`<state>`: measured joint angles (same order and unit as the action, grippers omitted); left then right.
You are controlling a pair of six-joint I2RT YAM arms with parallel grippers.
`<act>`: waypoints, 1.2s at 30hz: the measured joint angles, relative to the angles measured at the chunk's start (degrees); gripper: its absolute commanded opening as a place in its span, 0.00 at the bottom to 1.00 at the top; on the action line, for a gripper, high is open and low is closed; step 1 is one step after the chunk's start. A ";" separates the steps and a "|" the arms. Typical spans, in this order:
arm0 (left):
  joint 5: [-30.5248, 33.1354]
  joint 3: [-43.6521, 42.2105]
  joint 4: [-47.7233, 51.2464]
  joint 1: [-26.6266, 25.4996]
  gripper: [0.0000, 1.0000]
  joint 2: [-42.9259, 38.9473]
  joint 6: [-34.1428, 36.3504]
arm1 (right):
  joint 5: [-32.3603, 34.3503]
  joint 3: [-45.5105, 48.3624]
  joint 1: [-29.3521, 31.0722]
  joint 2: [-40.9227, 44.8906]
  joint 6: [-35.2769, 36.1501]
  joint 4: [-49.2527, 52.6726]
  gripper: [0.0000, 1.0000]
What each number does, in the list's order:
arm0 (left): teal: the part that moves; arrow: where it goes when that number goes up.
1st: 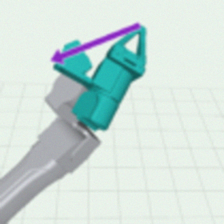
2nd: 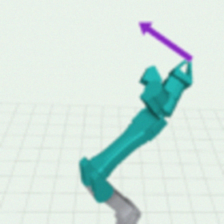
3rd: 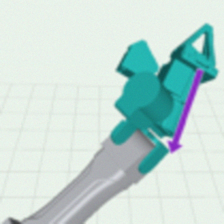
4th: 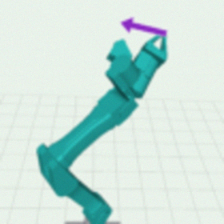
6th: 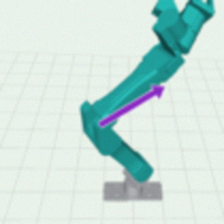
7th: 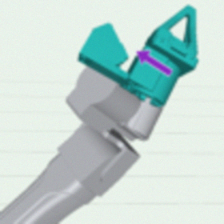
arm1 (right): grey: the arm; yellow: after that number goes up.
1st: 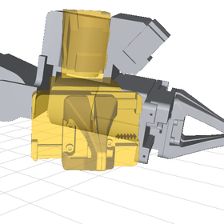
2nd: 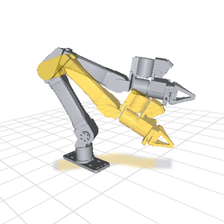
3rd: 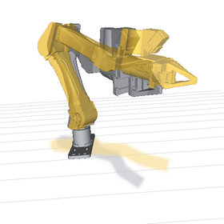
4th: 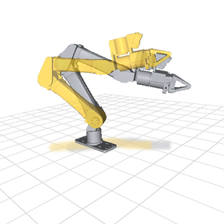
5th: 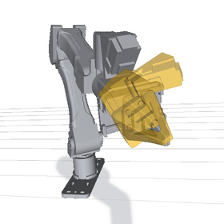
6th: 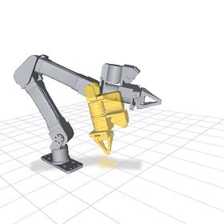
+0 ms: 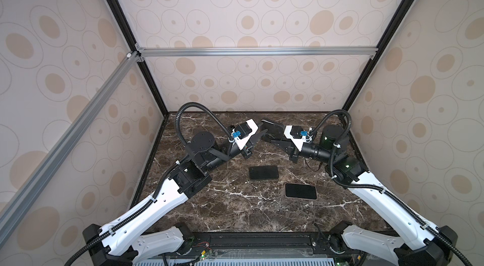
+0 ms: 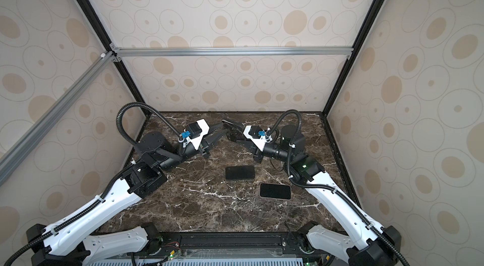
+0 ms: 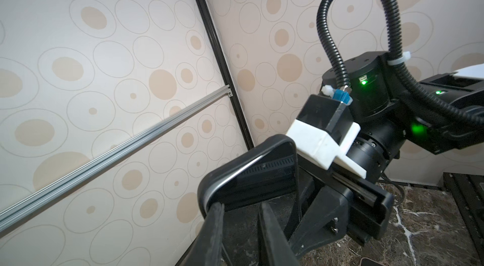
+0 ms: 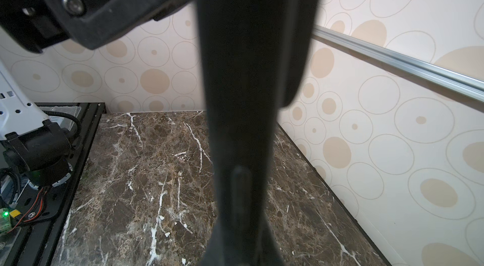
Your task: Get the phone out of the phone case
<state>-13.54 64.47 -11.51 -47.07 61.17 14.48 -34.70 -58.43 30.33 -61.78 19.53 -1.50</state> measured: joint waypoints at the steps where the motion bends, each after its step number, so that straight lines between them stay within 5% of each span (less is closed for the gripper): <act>1: 0.31 -0.02 -0.13 -0.11 0.25 0.00 0.11 | 0.02 0.02 0.00 0.00 0.00 0.00 0.00; 36: 4.48 -0.37 -1.05 -0.68 0.23 0.70 1.66 | 0.07 -0.20 0.85 -0.50 0.50 2.51 0.00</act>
<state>-9.06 64.10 -12.56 -47.75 61.87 16.14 -34.63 -58.63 31.18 -62.28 20.03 1.02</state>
